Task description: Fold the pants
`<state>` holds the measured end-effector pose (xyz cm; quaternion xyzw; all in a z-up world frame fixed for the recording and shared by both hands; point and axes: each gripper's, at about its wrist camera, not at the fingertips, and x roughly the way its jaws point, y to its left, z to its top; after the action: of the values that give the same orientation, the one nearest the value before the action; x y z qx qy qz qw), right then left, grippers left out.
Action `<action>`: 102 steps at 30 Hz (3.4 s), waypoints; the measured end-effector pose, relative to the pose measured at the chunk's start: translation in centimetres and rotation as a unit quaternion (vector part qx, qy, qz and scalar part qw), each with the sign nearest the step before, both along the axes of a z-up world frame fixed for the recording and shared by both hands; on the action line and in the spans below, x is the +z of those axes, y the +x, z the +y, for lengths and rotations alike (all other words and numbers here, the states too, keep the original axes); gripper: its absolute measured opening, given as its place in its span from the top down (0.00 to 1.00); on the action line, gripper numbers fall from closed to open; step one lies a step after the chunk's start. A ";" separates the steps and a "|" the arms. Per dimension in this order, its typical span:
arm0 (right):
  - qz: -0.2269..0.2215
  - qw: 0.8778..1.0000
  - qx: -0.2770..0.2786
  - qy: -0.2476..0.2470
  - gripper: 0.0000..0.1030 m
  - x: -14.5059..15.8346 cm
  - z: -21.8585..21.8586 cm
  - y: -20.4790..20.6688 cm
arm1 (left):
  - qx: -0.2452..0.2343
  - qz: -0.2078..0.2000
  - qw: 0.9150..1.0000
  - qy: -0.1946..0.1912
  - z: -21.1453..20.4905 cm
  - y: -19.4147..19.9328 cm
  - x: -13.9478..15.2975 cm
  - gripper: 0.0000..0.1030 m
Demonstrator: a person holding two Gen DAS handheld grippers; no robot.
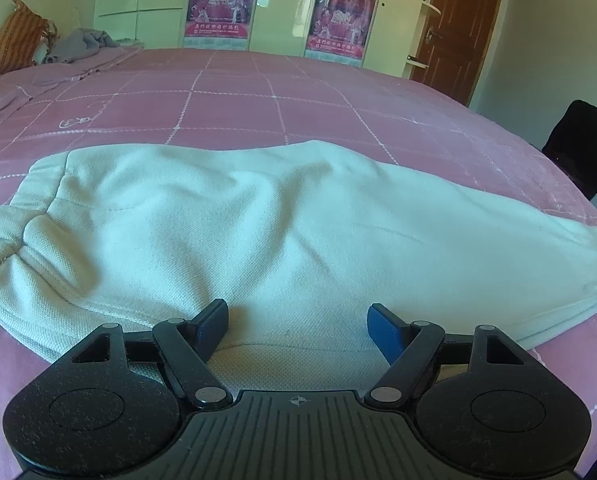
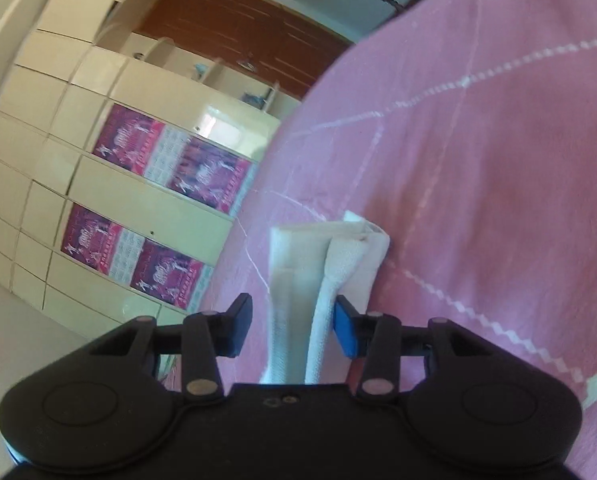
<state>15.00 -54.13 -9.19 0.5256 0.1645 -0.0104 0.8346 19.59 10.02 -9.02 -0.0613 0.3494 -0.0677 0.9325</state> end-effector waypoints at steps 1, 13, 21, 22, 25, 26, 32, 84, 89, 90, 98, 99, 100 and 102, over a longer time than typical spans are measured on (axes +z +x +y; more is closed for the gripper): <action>0.005 1.000 -0.001 0.004 0.57 -0.3 -0.4 0.0 | -0.001 0.001 1.000 0.000 0.0 0.1 0.0 0.26; 0.127 0.989 -0.009 -0.082 0.82 -0.6 0.2 0.9 | 0.087 -0.044 0.994 0.047 2.0 -1.6 3.0 0.26; 0.139 0.987 -0.007 -0.085 0.82 -0.7 0.6 1.6 | 0.113 0.025 0.991 0.068 4.1 -0.5 0.9 0.26; 0.149 0.983 -0.008 -0.106 0.83 -0.3 0.9 2.0 | 0.113 0.024 0.991 0.068 4.1 -0.4 0.8 0.26; 0.156 0.978 -0.010 -0.141 0.91 0.8 1.9 2.7 | 0.111 0.020 0.991 0.065 4.1 -0.5 0.6 0.26; 0.150 0.976 -0.012 -0.158 0.92 1.5 2.5 2.8 | 0.109 0.019 0.992 0.064 4.1 -0.5 0.6 0.26; 0.092 0.962 0.023 -0.257 0.92 6.9 8.3 4.5 | 0.107 0.002 0.994 0.034 5.1 -1.5 1.3 0.26; -0.030 0.825 0.427 -0.370 0.59 3.8 43.5 2.1 | 0.092 0.022 0.996 0.002 4.6 -6.6 1.4 0.26; -0.032 0.845 0.391 -0.364 0.58 4.2 42.4 2.3 | 0.092 0.024 0.995 0.004 4.6 -6.6 1.4 0.26; -0.018 0.848 0.388 -0.360 0.60 3.8 42.5 2.7 | 0.092 0.024 0.995 0.006 4.5 -6.6 1.4 0.26; -0.027 0.855 0.387 -0.346 0.67 5.0 40.2 2.9 | 0.060 -0.034 0.997 -0.045 1.1 -5.1 3.7 0.26; -0.025 0.861 0.364 -0.355 0.69 5.6 38.7 3.0 | 0.042 -0.034 0.997 -0.052 -0.3 -4.1 3.8 0.26; -0.020 0.868 0.340 -0.360 0.70 6.1 37.2 3.1 | 0.026 -0.033 0.997 -0.061 -1.5 -3.2 3.7 0.26; -0.004 0.877 0.295 -0.381 0.70 7.0 34.2 3.4 | -0.004 -0.025 0.996 -0.080 -4.3 -1.3 3.3 0.26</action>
<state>18.42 -19.94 -2.20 0.0946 0.2918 0.1765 0.9353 18.26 5.74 -5.69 -0.1321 0.3196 -0.1010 0.9329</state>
